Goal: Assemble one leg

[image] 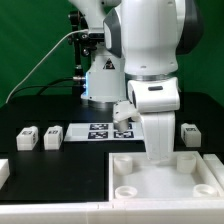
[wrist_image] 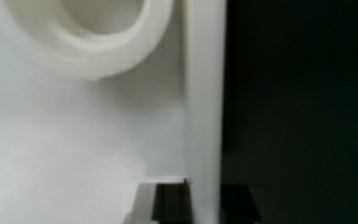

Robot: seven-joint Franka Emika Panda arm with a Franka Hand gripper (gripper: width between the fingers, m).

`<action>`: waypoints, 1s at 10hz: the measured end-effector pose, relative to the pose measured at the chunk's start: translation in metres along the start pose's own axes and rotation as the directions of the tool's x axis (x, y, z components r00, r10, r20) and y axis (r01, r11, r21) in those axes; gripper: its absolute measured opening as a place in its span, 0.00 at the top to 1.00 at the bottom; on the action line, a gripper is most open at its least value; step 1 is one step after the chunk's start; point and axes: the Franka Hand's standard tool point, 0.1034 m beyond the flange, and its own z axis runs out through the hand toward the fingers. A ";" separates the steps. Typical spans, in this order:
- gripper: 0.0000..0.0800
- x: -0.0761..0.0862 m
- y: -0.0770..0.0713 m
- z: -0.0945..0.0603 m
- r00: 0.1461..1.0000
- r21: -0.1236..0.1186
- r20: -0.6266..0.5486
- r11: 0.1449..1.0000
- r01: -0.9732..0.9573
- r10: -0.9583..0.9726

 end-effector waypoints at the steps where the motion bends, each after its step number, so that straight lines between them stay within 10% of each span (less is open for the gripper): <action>1: 0.92 0.003 0.000 0.000 1.000 0.001 -0.002 1.000 0.004 -0.004; 6: 0.92 0.004 -0.002 0.002 1.000 0.005 -0.002 1.000 0.005 -0.005; 7: 0.65 0.003 -0.003 0.002 1.000 0.006 -0.002 1.000 0.004 -0.004; 10: 0.43 0.003 -0.003 0.002 1.000 0.007 -0.002 1.000 0.003 -0.003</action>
Offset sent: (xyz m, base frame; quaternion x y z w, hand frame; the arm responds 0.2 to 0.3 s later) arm 0.0226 0.0199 -0.0011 -0.0174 0.0206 -0.0370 0.9990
